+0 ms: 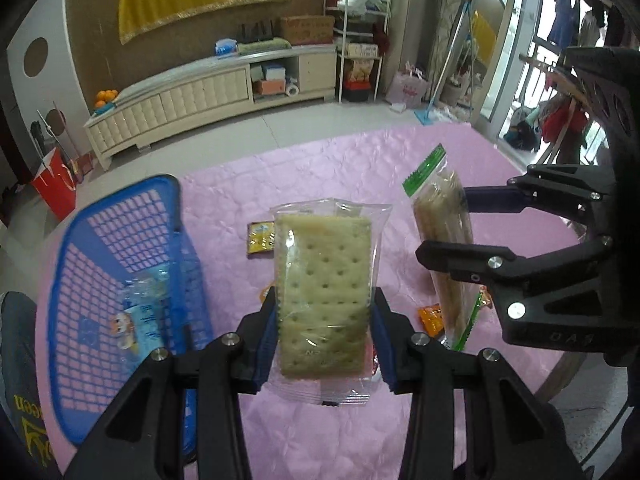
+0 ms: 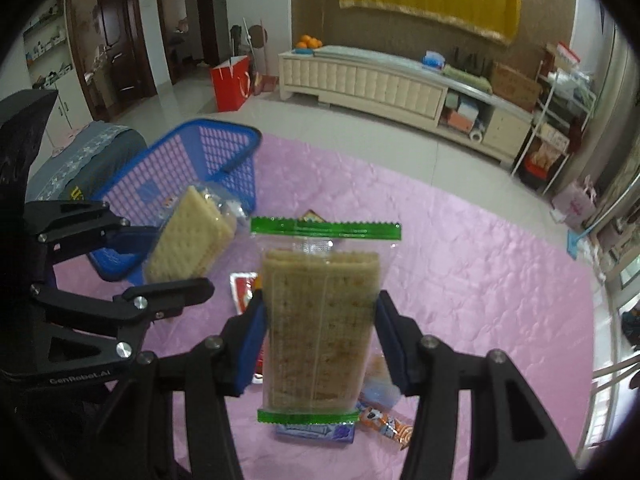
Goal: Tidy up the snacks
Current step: 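Carry both cracker packs over the basket and open both grippers to drop them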
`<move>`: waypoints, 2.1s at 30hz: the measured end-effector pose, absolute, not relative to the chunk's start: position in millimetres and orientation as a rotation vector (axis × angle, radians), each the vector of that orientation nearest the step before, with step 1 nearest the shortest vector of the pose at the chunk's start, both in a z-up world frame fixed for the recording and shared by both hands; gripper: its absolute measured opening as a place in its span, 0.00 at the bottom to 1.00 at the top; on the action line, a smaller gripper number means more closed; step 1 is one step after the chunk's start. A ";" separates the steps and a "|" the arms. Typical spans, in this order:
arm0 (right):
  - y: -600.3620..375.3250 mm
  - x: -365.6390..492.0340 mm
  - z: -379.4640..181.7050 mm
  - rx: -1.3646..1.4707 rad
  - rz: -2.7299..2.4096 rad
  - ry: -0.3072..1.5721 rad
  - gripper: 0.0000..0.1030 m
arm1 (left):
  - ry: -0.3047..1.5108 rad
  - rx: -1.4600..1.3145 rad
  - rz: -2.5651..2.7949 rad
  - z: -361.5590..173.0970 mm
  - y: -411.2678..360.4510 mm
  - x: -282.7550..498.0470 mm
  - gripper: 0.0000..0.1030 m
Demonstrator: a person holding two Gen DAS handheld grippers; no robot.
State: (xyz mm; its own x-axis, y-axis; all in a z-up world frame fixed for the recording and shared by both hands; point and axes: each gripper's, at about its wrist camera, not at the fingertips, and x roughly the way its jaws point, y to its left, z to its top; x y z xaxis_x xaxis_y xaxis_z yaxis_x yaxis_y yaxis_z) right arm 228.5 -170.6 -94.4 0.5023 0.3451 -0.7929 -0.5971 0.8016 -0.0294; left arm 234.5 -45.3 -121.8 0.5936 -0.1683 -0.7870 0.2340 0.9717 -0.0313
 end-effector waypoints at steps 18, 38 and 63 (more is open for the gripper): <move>-101.2 182.7 -37.1 -0.350 0.610 0.787 0.55 | 0.796 0.048 -0.146 -49.0 44.2 158.8 0.38; -14.5 222.1 -55.3 -0.268 0.660 0.827 0.55 | 0.845 -0.002 -0.045 -56.0 148.0 177.5 0.38; 15.9 293.9 -96.4 -0.263 0.616 0.956 0.70 | 0.935 -0.070 -0.007 -105.1 176.0 284.9 0.57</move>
